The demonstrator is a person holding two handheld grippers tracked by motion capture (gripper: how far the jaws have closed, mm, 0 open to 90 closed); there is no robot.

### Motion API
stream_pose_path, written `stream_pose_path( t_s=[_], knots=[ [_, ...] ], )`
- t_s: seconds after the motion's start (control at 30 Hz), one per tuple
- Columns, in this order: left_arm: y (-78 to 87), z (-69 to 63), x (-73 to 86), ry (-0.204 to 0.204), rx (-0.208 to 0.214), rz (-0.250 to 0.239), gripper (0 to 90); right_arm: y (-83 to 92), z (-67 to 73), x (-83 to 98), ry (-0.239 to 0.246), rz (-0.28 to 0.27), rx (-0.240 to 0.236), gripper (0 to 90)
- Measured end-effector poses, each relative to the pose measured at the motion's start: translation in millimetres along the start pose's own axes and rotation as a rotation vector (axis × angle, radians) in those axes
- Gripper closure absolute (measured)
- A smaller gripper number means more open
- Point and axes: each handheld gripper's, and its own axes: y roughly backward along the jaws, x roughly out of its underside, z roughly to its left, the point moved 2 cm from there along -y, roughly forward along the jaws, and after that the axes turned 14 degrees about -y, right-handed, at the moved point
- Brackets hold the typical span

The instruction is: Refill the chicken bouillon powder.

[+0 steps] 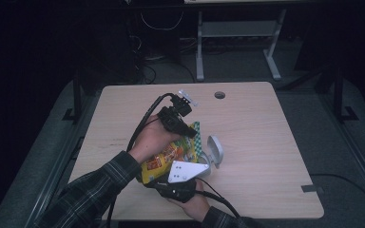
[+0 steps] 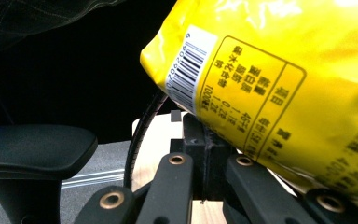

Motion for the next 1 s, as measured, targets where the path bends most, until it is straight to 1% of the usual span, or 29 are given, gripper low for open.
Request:
stream_pose_path(
  t_s=[0.7,1.0],
  knots=[
    [-1.2,0.1,-0.6,0.0,-0.001,0.003,90.0,-0.1,0.3,-0.1,0.001,-0.005,-0.001,90.0],
    [-0.9,0.2,-1.3,-0.006,-0.002,0.005,90.0,0.3,0.2,-0.3,0.0,-0.006,-0.001,90.0]
  ],
)
